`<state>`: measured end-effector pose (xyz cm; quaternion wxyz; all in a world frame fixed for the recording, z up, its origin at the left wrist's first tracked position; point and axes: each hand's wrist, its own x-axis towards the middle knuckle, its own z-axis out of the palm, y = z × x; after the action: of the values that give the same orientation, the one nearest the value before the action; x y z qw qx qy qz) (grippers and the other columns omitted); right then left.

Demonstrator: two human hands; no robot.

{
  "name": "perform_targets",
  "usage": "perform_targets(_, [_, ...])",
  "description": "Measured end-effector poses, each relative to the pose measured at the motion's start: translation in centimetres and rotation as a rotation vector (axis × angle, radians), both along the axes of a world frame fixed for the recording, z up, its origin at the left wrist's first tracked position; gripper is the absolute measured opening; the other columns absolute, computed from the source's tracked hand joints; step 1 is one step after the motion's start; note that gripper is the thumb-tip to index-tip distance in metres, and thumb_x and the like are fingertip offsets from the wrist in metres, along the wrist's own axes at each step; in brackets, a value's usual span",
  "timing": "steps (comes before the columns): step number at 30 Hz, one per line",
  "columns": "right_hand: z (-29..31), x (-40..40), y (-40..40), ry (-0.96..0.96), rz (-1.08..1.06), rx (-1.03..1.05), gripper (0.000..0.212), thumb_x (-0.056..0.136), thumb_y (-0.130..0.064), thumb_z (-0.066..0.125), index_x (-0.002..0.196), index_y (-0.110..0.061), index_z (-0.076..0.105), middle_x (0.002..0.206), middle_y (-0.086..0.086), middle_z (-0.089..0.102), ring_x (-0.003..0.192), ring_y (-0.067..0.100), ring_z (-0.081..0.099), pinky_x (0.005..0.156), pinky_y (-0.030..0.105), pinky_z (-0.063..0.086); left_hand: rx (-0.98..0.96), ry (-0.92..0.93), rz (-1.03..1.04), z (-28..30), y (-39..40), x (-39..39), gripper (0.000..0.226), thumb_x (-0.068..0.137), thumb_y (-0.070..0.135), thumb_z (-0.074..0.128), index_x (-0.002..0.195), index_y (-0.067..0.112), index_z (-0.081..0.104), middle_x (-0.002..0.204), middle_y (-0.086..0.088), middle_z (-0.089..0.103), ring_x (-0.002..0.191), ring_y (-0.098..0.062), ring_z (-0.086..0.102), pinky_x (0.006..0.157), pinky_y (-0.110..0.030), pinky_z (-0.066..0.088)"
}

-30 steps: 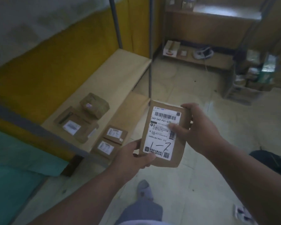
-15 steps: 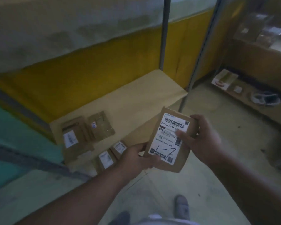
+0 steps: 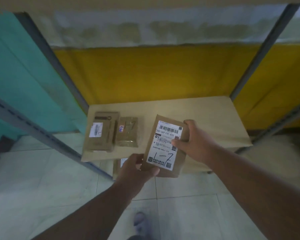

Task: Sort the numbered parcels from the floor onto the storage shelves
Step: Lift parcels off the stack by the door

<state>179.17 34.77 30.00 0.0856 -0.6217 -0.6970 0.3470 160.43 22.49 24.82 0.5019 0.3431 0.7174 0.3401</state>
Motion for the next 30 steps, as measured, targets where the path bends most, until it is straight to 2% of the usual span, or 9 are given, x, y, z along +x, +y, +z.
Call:
perform_targets(3, [-0.8, -1.0, 3.7, -0.048, 0.031, 0.003, 0.079, 0.084, -0.043, 0.074, 0.145, -0.019, 0.028, 0.122, 0.008, 0.062, 0.1, 0.025, 0.061, 0.081, 0.04, 0.054, -0.037, 0.016, 0.026, -1.2, 3.2, 0.0, 0.064, 0.049, 0.057, 0.079, 0.108, 0.038, 0.064, 0.097, 0.012, 0.076, 0.092, -0.016, 0.072, 0.087, -0.049, 0.058])
perform_targets(9, [-2.2, -1.5, 9.9, -0.083, 0.189, -0.013, 0.094, 0.075, -0.04, 0.083, 0.148, -0.023, 0.026, 0.127, 0.008, 0.06, 0.105, 0.025, 0.059, 0.084, 0.04, 0.053, -0.089, -0.096, 0.237, -2.6, 7.1, 2.1, 0.056, 0.052, 0.038, 0.083, 0.104, 0.025, 0.069, 0.078, 0.001, 0.077, 0.063, -0.017, 0.067, 0.079, -0.051, 0.061])
perform_targets(13, [-4.7, -2.9, 13.9, -0.042, 0.28, 0.012, 0.102, 0.075, -0.037, 0.085, 0.153, -0.021, 0.022, 0.137, 0.008, 0.057, 0.118, 0.027, 0.056, 0.089, 0.036, 0.046, -0.113, -0.061, 0.339, -3.8, 10.0, 2.7, 0.032, 0.061, 0.035, 0.08, 0.091, 0.023, 0.073, 0.065, 0.004, 0.072, 0.053, -0.015, 0.06, 0.064, -0.033, 0.054])
perform_targets(16, [-7.0, -3.7, 15.7, -0.041, 0.329, -0.003, 0.105, 0.077, -0.034, 0.084, 0.156, -0.021, 0.016, 0.148, 0.011, 0.048, 0.132, 0.032, 0.047, 0.1, 0.04, 0.042, -0.124, 0.013, 0.422, -5.2, 11.1, 3.7, 0.014, 0.071, 0.03, 0.08, 0.079, 0.021, 0.073, 0.066, 0.001, 0.073, 0.058, -0.018, 0.065, 0.07, -0.037, 0.06])
perform_targets(20, [-9.5, -4.6, 16.8, -0.06, 0.385, -0.014, 0.099, 0.083, -0.03, 0.079, 0.158, -0.019, 0.015, 0.151, 0.011, 0.044, 0.137, 0.032, 0.042, 0.105, 0.041, 0.04, -0.152, 0.108, 0.474, -7.0, 11.7, 4.3, 0.017, 0.075, 0.034, 0.077, 0.087, 0.023, 0.072, 0.077, 0.003, 0.075, 0.072, -0.017, 0.072, 0.069, -0.037, 0.063])
perform_targets(24, [-10.8, -5.4, 16.7, -0.095, 0.432, 0.041, 0.087, 0.086, -0.034, 0.074, 0.154, -0.02, 0.023, 0.144, 0.012, 0.049, 0.128, 0.031, 0.051, 0.099, 0.04, 0.045, -0.172, 0.256, 0.475, -7.4, 12.6, 3.8, 0.014, 0.079, 0.036, 0.071, 0.079, 0.022, 0.072, 0.073, 0.005, 0.073, 0.07, -0.014, 0.07, 0.064, -0.032, 0.06])
perform_targets(26, [-10.2, -5.2, 16.0, -0.099, 0.456, 0.103, 0.078, 0.084, -0.034, 0.075, 0.148, -0.022, 0.032, 0.137, 0.012, 0.05, 0.12, 0.031, 0.055, 0.095, 0.04, 0.049, -0.166, 0.361, 0.469, -6.7, 12.8, 3.8, 0.015, 0.082, 0.033, 0.066, 0.075, 0.019, 0.067, 0.073, 0.006, 0.07, 0.065, -0.01, 0.065, 0.054, -0.025, 0.055])
perform_targets(28, [-8.7, -4.4, 14.7, -0.121, 0.489, 0.159, 0.072, 0.084, -0.034, 0.074, 0.144, -0.022, 0.037, 0.134, 0.012, 0.046, 0.119, 0.031, 0.053, 0.097, 0.041, 0.048, -0.16, 0.413, 0.463, -5.6, 12.1, 4.3, 0.011, 0.086, 0.03, 0.066, 0.081, 0.021, 0.06, 0.08, 0.008, 0.066, 0.065, -0.004, 0.058, 0.045, -0.018, 0.042])
perform_targets(30, [-6.6, -3.4, 12.8, -0.125, 0.497, 0.206, 0.07, 0.084, -0.037, 0.073, 0.143, -0.021, 0.039, 0.136, 0.01, 0.045, 0.122, 0.028, 0.05, 0.1, 0.04, 0.046, -0.128, 0.453, 0.453, -4.5, 10.4, 4.9, 0.022, 0.085, 0.033, 0.07, 0.1, 0.022, 0.058, 0.097, 0.006, 0.062, 0.077, -0.006, 0.057, 0.053, -0.02, 0.039])
